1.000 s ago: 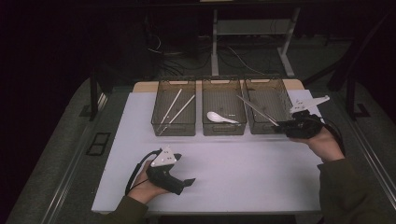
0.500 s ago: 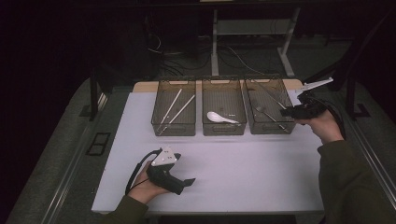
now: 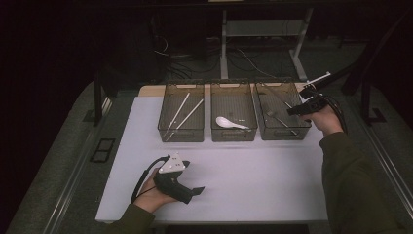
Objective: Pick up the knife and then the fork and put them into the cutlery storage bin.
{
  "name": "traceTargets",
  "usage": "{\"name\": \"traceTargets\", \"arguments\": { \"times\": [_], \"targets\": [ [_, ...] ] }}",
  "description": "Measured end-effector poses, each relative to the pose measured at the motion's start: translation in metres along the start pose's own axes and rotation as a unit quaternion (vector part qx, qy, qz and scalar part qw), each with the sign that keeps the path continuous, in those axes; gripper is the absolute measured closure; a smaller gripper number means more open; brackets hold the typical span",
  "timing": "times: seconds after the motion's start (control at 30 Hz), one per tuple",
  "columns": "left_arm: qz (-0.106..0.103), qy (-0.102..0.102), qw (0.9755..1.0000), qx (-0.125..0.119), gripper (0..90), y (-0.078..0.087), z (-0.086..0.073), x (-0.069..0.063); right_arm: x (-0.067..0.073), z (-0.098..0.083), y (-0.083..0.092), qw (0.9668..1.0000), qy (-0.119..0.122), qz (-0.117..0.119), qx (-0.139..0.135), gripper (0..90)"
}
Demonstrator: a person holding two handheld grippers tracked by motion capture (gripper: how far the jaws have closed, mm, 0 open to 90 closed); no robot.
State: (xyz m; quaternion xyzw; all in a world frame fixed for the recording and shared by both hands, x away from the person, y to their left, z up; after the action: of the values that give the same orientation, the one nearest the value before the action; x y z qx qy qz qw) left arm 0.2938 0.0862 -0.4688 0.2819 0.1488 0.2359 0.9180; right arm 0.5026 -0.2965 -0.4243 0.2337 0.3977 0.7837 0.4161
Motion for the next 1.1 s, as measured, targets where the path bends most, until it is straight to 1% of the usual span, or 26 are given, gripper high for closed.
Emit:
{"name": "traceTargets", "arguments": {
  "times": [0.1,0.2,0.23,0.3,0.47,0.5,0.57,0.63,0.67,0.73,0.83,0.9,0.93,1.0,1.03,1.1],
  "targets": [
    [-0.001,-0.005,1.0,0.007,0.4,-0.001,-0.001,0.0,-0.002,0.001,-0.009,0.9999,-0.008,-0.004,0.011,77.9],
    [-0.003,-0.003,1.0,0.006,0.4,-0.001,-0.001,-0.001,-0.004,0.002,-0.017,0.9996,-0.015,-0.01,0.021,78.0],
    [-0.003,-0.006,0.9999,0.007,0.4,-0.001,-0.001,-0.002,-0.005,0.002,-0.019,0.9995,-0.019,-0.012,0.022,78.0],
    [-0.004,-0.006,0.9999,0.008,0.4,-0.001,-0.001,-0.002,-0.005,0.002,-0.024,0.9993,-0.024,-0.012,0.027,78.0],
    [-0.007,-0.006,0.9999,0.009,0.4,-0.002,-0.001,-0.003,-0.005,0.0,-0.035,0.9984,-0.028,-0.017,0.047,77.9],
    [-0.008,-0.006,0.9999,0.01,0.4,-0.002,-0.002,-0.003,-0.005,-0.001,-0.037,0.9982,-0.025,-0.019,0.051,77.8],
    [-0.008,-0.009,0.9998,0.015,0.4,-0.002,-0.002,-0.003,-0.004,-0.003,-0.04,0.9976,-0.026,-0.015,0.063,77.7],
    [-0.009,-0.01,0.9998,0.015,0.4,-0.003,-0.003,-0.003,-0.003,-0.005,-0.043,0.9972,-0.028,-0.024,0.066,77.1],
    [-0.01,-0.011,0.9998,0.016,0.4,-0.003,-0.002,-0.003,-0.002,-0.005,-0.043,0.9973,-0.031,-0.024,0.062,74.8],
    [-0.01,-0.012,0.9998,0.015,0.4,-0.002,-0.002,-0.003,0.0,-0.001,-0.041,0.9981,-0.04,-0.014,0.046,71.1],
    [-0.01,-0.012,0.9998,0.014,0.4,-0.002,-0.002,-0.003,0.003,0.004,-0.037,0.9989,-0.033,-0.013,0.032,68.1],
    [-0.009,-0.01,0.9998,0.014,0.4,-0.002,-0.002,-0.003,0.004,0.006,-0.034,0.9991,-0.033,-0.009,0.023,65.3],
    [-0.009,-0.006,0.9999,0.01,0.4,-0.003,-0.001,-0.004,0.004,0.006,-0.032,0.9992,-0.035,-0.008,0.02,63.1],
    [-0.009,-0.008,0.9999,0.01,0.4,-0.002,-0.001,-0.003,0.004,0.006,-0.03,0.9992,-0.038,-0.006,0.013,60.2],
    [-0.009,-0.013,0.9998,0.013,0.4,-0.001,-0.002,-0.002,0.004,0.007,-0.028,0.9992,-0.04,-0.002,0.006,58.3],
    [-0.008,-0.013,0.9998,0.013,0.4,-0.001,-0.002,-0.002,0.004,0.007,-0.025,0.9985,-0.052,0.01,-0.013,54.3]
  ]
}}
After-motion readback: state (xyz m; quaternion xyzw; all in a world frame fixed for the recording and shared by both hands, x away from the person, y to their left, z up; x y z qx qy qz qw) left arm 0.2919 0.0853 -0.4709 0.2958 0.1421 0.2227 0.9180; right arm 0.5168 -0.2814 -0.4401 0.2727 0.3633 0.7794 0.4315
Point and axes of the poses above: each handheld gripper's, and its own axes: y roughly backward along the jaws, z roughly out of its top, x roughly to its left, the point moved 7 cm from there along -y, roughly forward along the jaws, and after that the axes turned 4 degrees about y, right-handed, at the moved point
